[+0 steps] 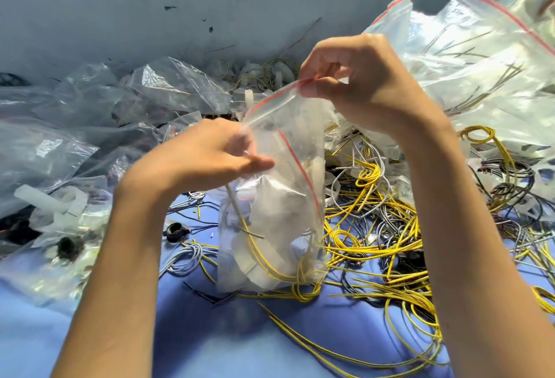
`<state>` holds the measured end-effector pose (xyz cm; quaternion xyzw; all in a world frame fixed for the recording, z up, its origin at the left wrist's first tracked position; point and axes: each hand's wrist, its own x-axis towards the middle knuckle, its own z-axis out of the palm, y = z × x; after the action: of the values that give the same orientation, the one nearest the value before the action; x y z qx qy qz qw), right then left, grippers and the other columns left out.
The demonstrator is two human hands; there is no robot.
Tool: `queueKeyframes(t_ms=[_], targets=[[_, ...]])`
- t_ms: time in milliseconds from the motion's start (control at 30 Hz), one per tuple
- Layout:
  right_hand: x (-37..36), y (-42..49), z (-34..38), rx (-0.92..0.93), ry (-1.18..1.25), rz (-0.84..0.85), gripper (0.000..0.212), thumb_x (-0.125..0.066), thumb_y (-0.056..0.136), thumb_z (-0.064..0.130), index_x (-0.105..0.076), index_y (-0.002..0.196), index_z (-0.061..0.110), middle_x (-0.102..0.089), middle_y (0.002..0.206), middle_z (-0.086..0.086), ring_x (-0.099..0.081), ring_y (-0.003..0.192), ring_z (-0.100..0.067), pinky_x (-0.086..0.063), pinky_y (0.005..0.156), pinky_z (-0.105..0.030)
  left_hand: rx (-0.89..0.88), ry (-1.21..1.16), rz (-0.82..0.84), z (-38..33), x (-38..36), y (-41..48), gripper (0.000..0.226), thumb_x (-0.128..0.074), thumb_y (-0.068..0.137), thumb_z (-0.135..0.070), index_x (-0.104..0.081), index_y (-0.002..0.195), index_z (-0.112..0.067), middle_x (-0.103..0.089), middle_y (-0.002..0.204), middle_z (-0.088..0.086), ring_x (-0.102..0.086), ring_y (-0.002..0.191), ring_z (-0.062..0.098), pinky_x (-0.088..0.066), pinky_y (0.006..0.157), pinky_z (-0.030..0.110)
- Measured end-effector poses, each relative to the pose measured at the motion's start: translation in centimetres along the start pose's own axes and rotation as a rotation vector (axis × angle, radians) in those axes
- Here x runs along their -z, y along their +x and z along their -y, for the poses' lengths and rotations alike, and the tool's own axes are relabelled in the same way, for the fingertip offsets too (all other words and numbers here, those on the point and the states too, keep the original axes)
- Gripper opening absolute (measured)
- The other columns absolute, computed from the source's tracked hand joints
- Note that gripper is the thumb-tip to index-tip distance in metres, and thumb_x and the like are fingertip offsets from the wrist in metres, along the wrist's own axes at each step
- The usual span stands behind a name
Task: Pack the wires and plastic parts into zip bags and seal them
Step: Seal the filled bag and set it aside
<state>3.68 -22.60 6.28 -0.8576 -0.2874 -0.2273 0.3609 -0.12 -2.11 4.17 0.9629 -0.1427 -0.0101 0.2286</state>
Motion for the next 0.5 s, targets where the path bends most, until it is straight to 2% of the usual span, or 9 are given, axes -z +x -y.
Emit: queueKeyframes(t_ms=[33,67,133,167,233,267,333,400,500], targets=[[-0.1,0.0,-0.1,0.004,-0.005,0.022,0.004,-0.07,0.083,0.018,-0.069,0.086,0.021,-0.062,0.072,0.001,-0.056,0.071,-0.018,-0.046,0.069,-0.028,-0.014,-0.014,-0.022,0.0,-0.1,0.1,0.031,-0.069,0.08,-0.04,-0.062,0.072,-0.012,-0.063,0.064,-0.002,-0.051,0.059,0.008,-0.042,0.061,0.027],[-0.1,-0.1,-0.2,-0.009,0.006,0.063,0.009,-0.07,0.085,0.023,-0.068,0.091,0.016,-0.065,0.078,-0.002,-0.059,0.075,-0.021,-0.047,0.071,-0.03,-0.025,-0.061,-0.052,0.0,-0.1,0.2,0.028,-0.069,0.084,-0.031,-0.057,0.067,-0.012,-0.058,0.059,-0.004,-0.047,0.056,0.006,-0.041,0.059,0.025],[-0.1,-0.4,-0.4,-0.082,0.087,0.222,0.046,-0.074,0.077,0.041,-0.063,0.111,0.013,-0.068,0.094,-0.002,-0.062,0.079,-0.014,-0.048,0.069,-0.032,-0.05,-0.184,-0.135,0.1,0.2,0.3,0.029,-0.068,0.085,-0.019,-0.049,0.064,-0.013,-0.053,0.059,-0.002,-0.046,0.058,0.01,-0.043,0.062,0.026],[-0.1,-0.6,-0.5,-0.131,0.143,0.316,0.067,-0.076,0.067,0.048,-0.056,0.122,0.016,-0.067,0.1,0.004,-0.061,0.077,-0.004,-0.046,0.068,-0.025,-0.063,-0.213,-0.199,0.0,0.3,0.3,0.029,-0.069,0.084,-0.018,-0.048,0.065,-0.013,-0.052,0.061,0.001,-0.044,0.059,0.014,-0.041,0.062,0.028],[-0.4,-0.7,-0.5,-0.198,0.28,0.479,0.088,-0.079,0.056,0.044,-0.044,0.133,0.018,-0.064,0.103,0.01,-0.06,0.078,0.006,-0.046,0.07,-0.016,-0.094,-0.212,-0.372,-0.5,0.3,0.3,0.027,-0.069,0.084,-0.022,-0.05,0.07,-0.009,-0.058,0.064,0.006,-0.044,0.059,0.022,-0.039,0.059,0.032],[-0.7,-0.8,-0.5,-0.212,0.328,0.524,0.085,-0.081,0.059,0.037,-0.044,0.132,0.017,-0.065,0.105,0.006,-0.063,0.084,0.003,-0.05,0.073,-0.019,-0.106,-0.205,-0.466,-0.7,0.3,0.4,0.028,-0.069,0.084,-0.024,-0.05,0.073,-0.007,-0.06,0.066,0.009,-0.047,0.06,0.026,-0.041,0.061,0.034],[-0.9,-0.7,-0.5,-0.172,0.3,0.53,0.057,-0.081,0.071,0.025,-0.055,0.12,0.014,-0.068,0.105,-0.008,-0.063,0.088,-0.01,-0.055,0.08,-0.036,-0.116,-0.195,-0.613,-1.1,0.2,0.5,0.032,-0.069,0.084,-0.026,-0.046,0.071,-0.009,-0.058,0.062,0.004,-0.048,0.059,0.02,-0.043,0.061,0.029],[-0.9,-0.7,-0.3,-0.117,0.162,0.482,0.031,-0.079,0.076,0.026,-0.062,0.095,0.009,-0.067,0.084,-0.014,-0.06,0.073,-0.013,-0.055,0.073,-0.044,-0.118,-0.196,-0.605,-1.1,0.0,0.6,0.03,-0.071,0.082,-0.028,-0.047,0.073,-0.012,-0.062,0.067,-0.001,-0.054,0.061,0.015,-0.044,0.063,0.025],[-1.6,-0.8,-0.6,-0.13,0.134,0.43,0.029,-0.074,0.081,0.02,-0.056,0.08,-0.003,-0.061,0.07,-0.02,-0.066,0.065,-0.027,-0.054,0.063,-0.054,-0.111,-0.211,-0.524,-0.5,-0.1,1.0,0.023,-0.071,0.082,-0.032,-0.053,0.089,-0.022,-0.063,0.08,-0.015,-0.057,0.073,0.002,-0.039,0.064,0.006]])
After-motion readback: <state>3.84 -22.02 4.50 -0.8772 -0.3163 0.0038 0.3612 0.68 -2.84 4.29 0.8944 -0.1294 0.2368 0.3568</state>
